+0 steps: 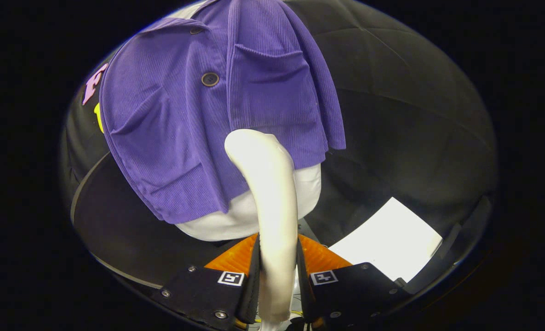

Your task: Iron the clothes twice with a garment steamer, once on the left side and once on the right side.

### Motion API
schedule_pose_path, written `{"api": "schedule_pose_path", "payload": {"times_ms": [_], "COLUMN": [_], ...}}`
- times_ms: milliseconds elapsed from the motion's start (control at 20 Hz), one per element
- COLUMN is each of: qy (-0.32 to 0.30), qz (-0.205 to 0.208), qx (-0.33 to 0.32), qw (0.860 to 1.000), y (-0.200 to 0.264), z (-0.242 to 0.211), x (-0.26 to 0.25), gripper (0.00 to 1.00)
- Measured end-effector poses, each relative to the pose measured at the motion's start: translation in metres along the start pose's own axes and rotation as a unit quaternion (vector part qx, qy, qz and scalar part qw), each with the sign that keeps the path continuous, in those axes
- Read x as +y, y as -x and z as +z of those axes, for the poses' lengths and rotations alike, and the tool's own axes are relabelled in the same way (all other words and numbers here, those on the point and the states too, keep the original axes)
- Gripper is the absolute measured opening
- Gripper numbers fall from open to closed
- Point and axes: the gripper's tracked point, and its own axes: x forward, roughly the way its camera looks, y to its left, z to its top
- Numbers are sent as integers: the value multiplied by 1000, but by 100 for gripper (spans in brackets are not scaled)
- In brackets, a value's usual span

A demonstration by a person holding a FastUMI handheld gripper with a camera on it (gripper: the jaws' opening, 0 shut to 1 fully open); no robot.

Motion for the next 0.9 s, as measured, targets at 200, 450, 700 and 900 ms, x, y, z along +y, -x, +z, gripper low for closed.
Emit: {"api": "schedule_pose_path", "payload": {"times_ms": [200, 450, 700, 900], "qy": [3, 6, 18, 21], "qz": [-2, 23, 61, 94], "qx": [31, 31, -14, -59], "qw": [1000, 999, 998, 994], "y": [-6, 17, 86, 146], "z": [-34, -57, -59, -58], "x": [-3, 11, 43, 60], "gripper": [38, 38, 38, 38]}}
